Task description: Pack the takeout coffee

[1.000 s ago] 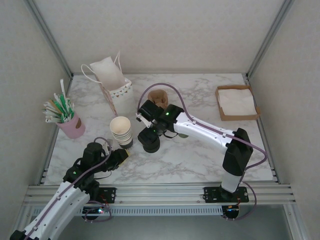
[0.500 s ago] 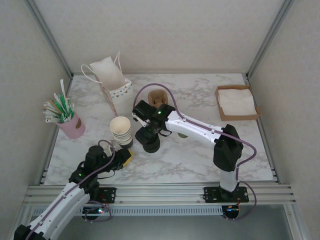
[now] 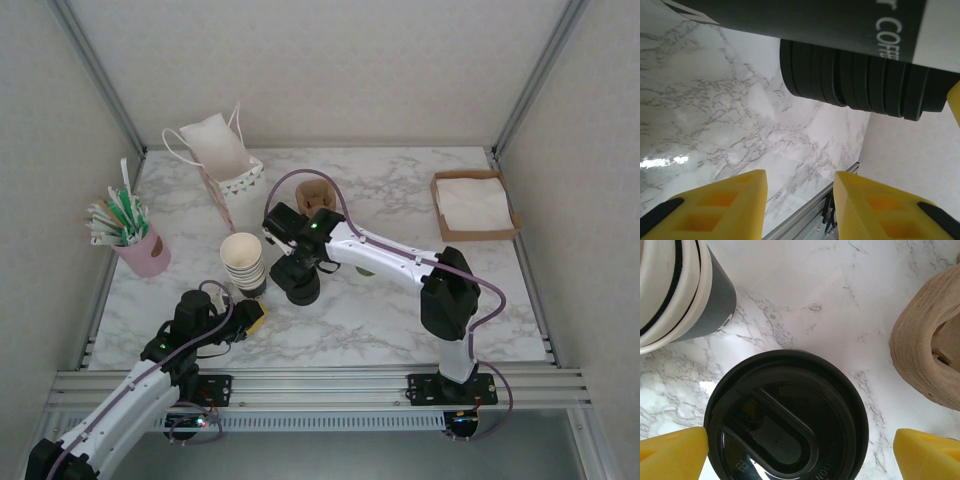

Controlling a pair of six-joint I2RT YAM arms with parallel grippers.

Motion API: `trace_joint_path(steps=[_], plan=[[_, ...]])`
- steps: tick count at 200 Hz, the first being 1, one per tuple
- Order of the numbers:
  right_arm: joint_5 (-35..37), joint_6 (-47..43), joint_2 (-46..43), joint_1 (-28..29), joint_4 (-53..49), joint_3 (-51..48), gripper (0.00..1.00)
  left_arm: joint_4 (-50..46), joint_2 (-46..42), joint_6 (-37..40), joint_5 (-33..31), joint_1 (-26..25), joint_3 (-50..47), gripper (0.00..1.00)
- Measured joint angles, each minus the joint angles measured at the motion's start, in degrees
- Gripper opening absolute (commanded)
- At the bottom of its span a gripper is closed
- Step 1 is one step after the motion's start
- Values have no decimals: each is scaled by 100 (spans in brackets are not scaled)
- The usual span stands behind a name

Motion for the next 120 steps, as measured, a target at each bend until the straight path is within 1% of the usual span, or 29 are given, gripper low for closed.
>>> trace_joint_path(steps=[96, 120], plan=[[0, -35, 118, 46, 0, 28, 80, -46, 20, 48, -2, -4, 11, 39], [2, -35, 118, 59, 0, 28, 78, -332, -24, 142, -46, -9, 157, 39]])
